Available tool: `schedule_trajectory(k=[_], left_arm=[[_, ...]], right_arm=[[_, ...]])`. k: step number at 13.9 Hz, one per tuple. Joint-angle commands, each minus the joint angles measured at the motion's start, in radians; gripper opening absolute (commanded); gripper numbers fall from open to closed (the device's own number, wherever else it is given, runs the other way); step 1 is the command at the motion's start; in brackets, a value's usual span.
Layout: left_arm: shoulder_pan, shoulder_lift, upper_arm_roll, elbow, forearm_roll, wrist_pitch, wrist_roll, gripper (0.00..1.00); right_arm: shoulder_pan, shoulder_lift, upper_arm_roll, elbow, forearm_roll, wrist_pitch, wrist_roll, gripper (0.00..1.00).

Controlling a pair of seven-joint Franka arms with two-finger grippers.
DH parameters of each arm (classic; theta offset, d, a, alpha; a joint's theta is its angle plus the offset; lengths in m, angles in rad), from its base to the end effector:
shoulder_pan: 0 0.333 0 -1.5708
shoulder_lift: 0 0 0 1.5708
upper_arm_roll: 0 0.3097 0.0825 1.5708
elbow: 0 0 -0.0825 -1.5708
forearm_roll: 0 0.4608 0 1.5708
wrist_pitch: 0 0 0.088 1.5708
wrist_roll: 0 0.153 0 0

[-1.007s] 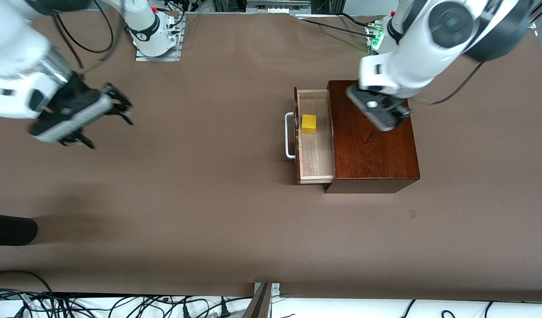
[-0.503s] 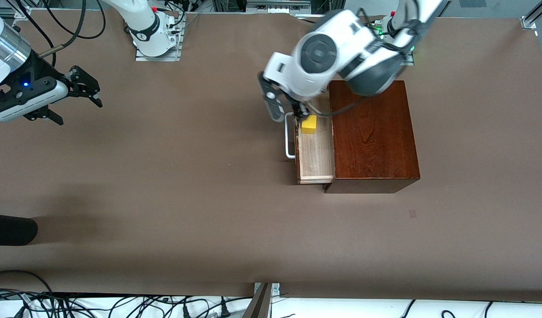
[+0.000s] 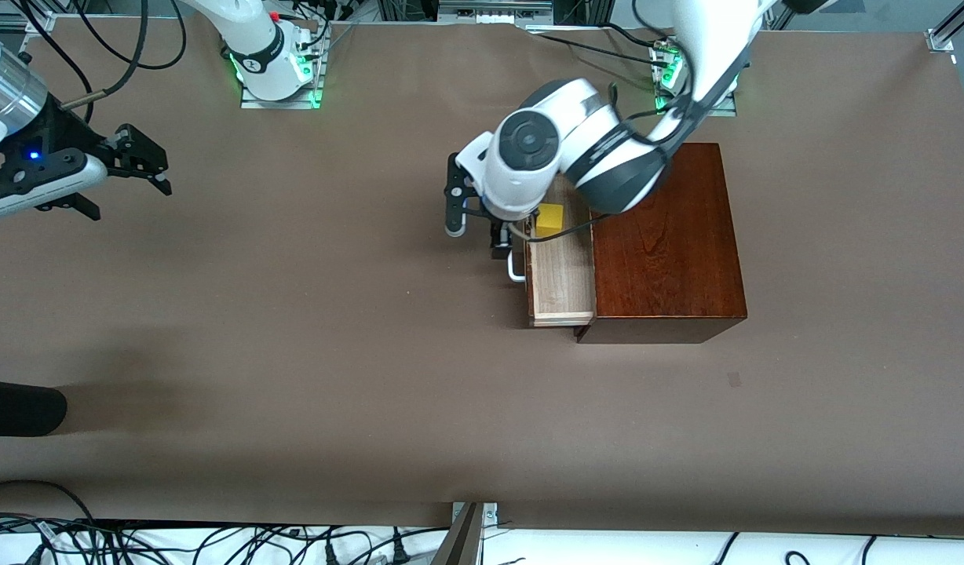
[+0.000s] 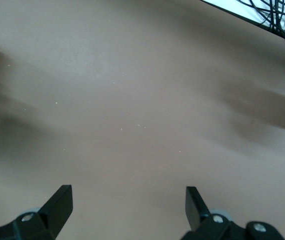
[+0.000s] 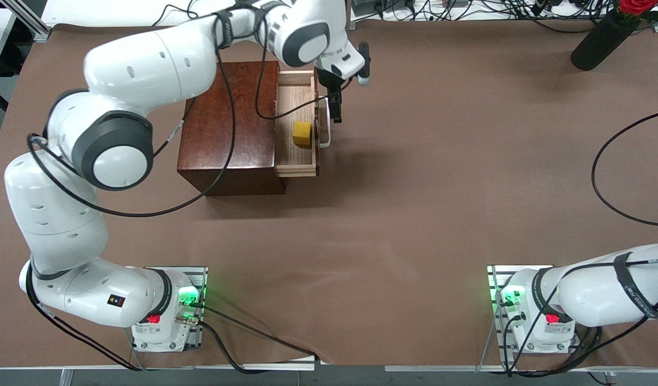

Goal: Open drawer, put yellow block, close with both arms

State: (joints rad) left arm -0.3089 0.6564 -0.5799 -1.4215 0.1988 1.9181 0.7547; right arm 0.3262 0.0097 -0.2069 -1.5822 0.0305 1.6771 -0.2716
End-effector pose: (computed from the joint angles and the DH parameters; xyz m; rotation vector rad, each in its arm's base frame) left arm 0.5439 -0.5425 0.2731 2.0484 -2.1710 -0.0962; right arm 0.6434 0.0820 0.5699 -3.0580 -0.6025 -0.1362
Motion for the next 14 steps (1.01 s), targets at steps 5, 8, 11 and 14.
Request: schedule_trajectory(k=[5, 8, 11, 14], left_arm=[[-0.016, 0.037, 0.009, -0.008, 0.099, -0.059, 0.025, 1.00], [-0.018, 0.062, 0.009, -0.008, 0.122, 0.012, 0.028, 1.00], [-0.016, 0.062, 0.023, -0.013, 0.126, 0.006, 0.035, 1.00], [-0.012, 0.060, 0.032, -0.034, 0.209, -0.027, 0.035, 1.00]], right_arm=[[-0.009, 0.007, 0.001, 0.017, -0.021, -0.027, 0.014, 1.00], [-0.004, 0.018, -0.006, 0.022, -0.015, -0.031, 0.023, 1.00], [-0.009, 0.024, -0.009, 0.018, -0.017, -0.037, 0.023, 1.00], [-0.009, 0.027, -0.023, 0.021, -0.018, -0.048, 0.023, 1.00]])
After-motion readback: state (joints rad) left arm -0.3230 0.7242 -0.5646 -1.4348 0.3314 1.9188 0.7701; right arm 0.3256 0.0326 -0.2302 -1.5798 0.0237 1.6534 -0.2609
